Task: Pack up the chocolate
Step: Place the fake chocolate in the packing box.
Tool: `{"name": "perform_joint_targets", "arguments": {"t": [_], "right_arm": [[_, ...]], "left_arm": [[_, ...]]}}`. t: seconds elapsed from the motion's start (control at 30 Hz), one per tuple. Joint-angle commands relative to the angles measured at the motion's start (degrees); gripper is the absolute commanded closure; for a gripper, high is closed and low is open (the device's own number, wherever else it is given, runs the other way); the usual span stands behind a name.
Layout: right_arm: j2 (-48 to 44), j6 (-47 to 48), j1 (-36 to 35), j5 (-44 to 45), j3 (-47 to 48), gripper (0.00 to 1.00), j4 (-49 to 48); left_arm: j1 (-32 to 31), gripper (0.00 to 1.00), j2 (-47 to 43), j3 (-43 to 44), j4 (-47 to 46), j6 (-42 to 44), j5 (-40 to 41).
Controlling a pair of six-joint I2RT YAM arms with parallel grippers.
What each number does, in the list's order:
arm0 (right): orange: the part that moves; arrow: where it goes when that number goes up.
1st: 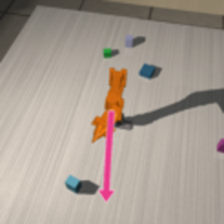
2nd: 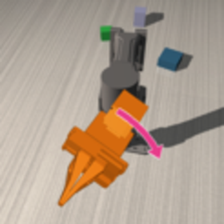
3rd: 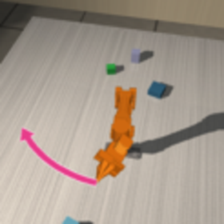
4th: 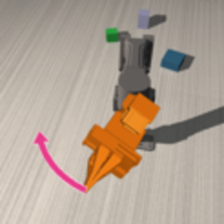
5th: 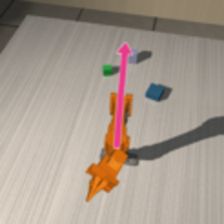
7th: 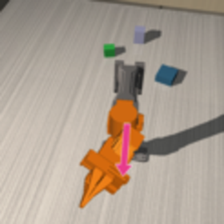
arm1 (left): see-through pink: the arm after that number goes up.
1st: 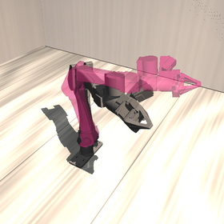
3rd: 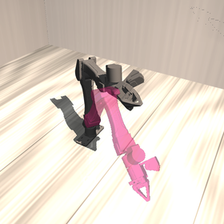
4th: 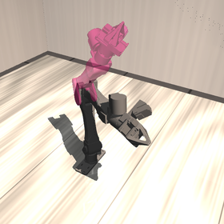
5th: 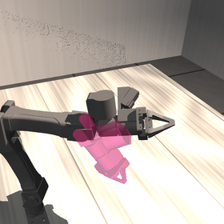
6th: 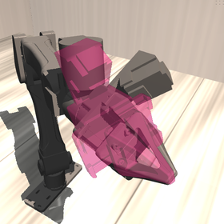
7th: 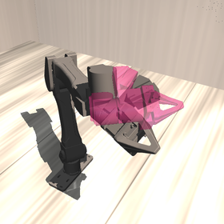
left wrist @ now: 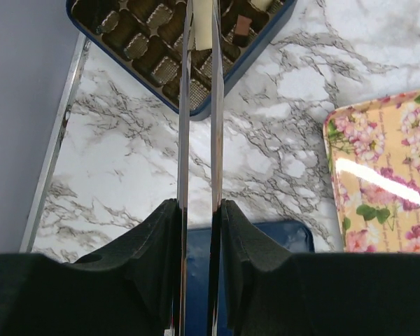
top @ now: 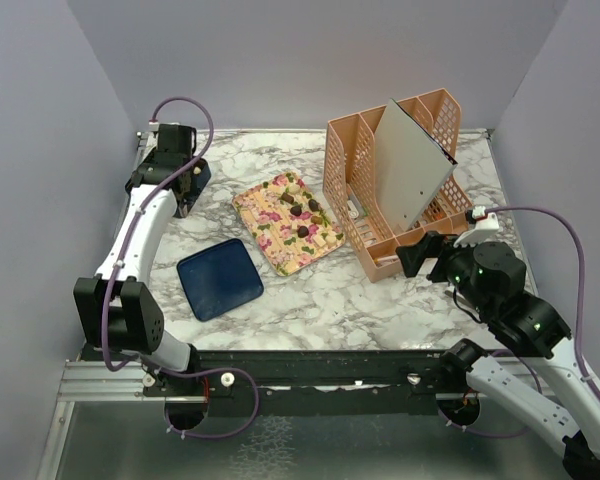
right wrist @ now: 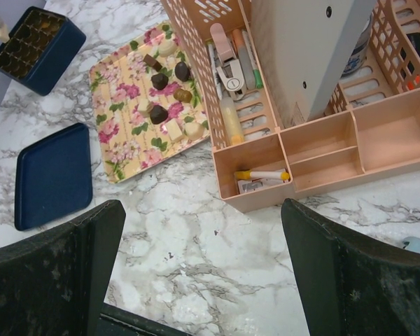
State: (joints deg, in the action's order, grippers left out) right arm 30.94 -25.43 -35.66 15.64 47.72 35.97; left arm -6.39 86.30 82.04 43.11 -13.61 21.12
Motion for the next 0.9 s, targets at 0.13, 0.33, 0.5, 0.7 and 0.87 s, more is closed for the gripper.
{"name": "perform_joint_targets", "arguments": {"t": [0.13, 0.33, 0.5, 0.7, 0.87], "right_arm": [[0.5, 1.3, -0.1, -1.0, 1.6, 0.02, -0.8], [0.0, 1.0, -0.1, -0.9, 1.0, 0.02, -0.9], [-0.1, 1.0, -0.2, -1.1, 0.8, 0.02, -0.9], [-0.3, 1.2, -0.2, -0.4, 1.8, 0.01, -0.5], [-0.6, 1.0, -0.1, -0.5, 1.7, 0.02, -0.2]], "left_arm": [[5.2, 0.67, 3.1, -2.3, -6.2, 0.3, -6.3], [5.9, 0.67, 4.8, -4.8, -8.1, 0.4, -7.8], [7.4, 0.67, 5.7, -6.1, -9.3, 0.7, -8.5], [7.5, 0.61, 5.9, -5.7, -9.3, 0.9, -8.4], [7.5, 0.56, 4.9, -4.9, -8.9, 1.1, -9.3]]}}
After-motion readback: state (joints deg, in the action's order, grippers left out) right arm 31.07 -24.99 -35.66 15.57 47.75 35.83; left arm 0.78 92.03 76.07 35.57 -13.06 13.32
